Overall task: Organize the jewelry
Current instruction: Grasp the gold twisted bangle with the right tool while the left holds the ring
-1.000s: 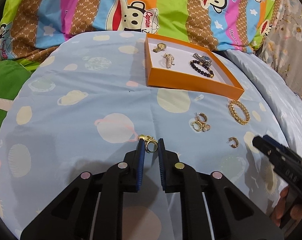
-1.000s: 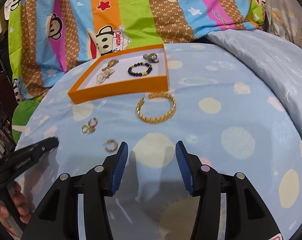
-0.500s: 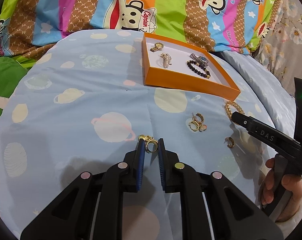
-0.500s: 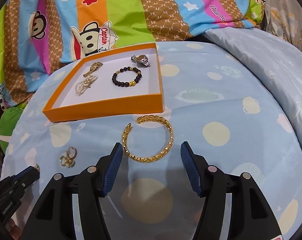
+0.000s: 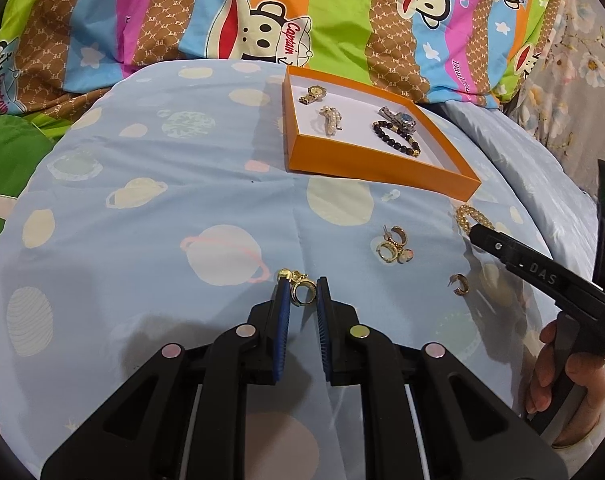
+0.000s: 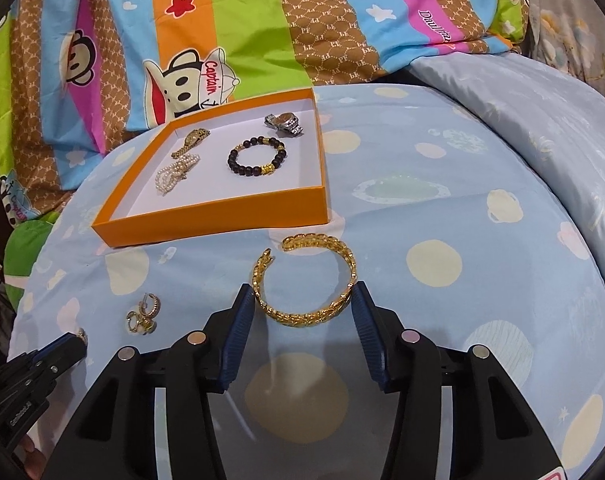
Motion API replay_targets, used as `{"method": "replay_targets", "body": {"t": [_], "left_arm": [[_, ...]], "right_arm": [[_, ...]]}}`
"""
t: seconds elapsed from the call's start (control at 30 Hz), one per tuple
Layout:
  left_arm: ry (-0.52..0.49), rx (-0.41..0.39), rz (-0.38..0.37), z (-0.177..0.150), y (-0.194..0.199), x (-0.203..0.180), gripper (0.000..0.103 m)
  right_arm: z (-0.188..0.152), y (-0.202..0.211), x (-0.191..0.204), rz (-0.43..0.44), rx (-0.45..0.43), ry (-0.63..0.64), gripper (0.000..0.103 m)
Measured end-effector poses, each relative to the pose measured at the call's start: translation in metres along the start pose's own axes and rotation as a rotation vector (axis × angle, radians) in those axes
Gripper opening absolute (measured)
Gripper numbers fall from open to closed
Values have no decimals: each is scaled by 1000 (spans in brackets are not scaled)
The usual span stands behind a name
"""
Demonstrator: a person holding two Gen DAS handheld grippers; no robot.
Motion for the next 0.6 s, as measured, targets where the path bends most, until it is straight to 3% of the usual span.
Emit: {"method": "replay_targets", "body": {"t": [0.13, 0.17, 0.2, 0.23, 0.37, 0.5, 0.57, 0.6], "left_arm": [[8, -1, -2, 4, 4, -1, 12], [14, -3, -8, 6, 6, -2, 6], [17, -5, -21, 11, 7, -5, 3], [18, -11, -31, 17, 9, -7, 3], [-8, -69, -45, 45, 18, -19, 3], [-19, -92, -47, 54, 21, -21, 3], [-22, -78, -44, 49, 17, -20, 3], [-19, -70, -47, 46, 15, -19, 3]], "right_arm": [[9, 19, 0, 26, -34, -12, 47], [15, 23, 1, 33, -46, -10, 45], [21, 27, 3, 44, -55, -7, 13], [29, 30, 4, 54, -58, -9, 0], [50, 23, 7, 43, -58, 36, 0], [39, 21, -3, 34, -47, 22, 4], [29, 20, -9, 13, -40, 30, 24], [26, 19, -10, 6, -41, 37, 45]]}}
Point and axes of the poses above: each gripper's, at about its wrist camera, not at the fingertips, and y roughly against the way its jaws point, x to its left, z to its top, the point moved 9 cm from there along -y, roughly the way its jaws point, and after that the axes turned 11 degrees about -x, right-handed, at the moved point
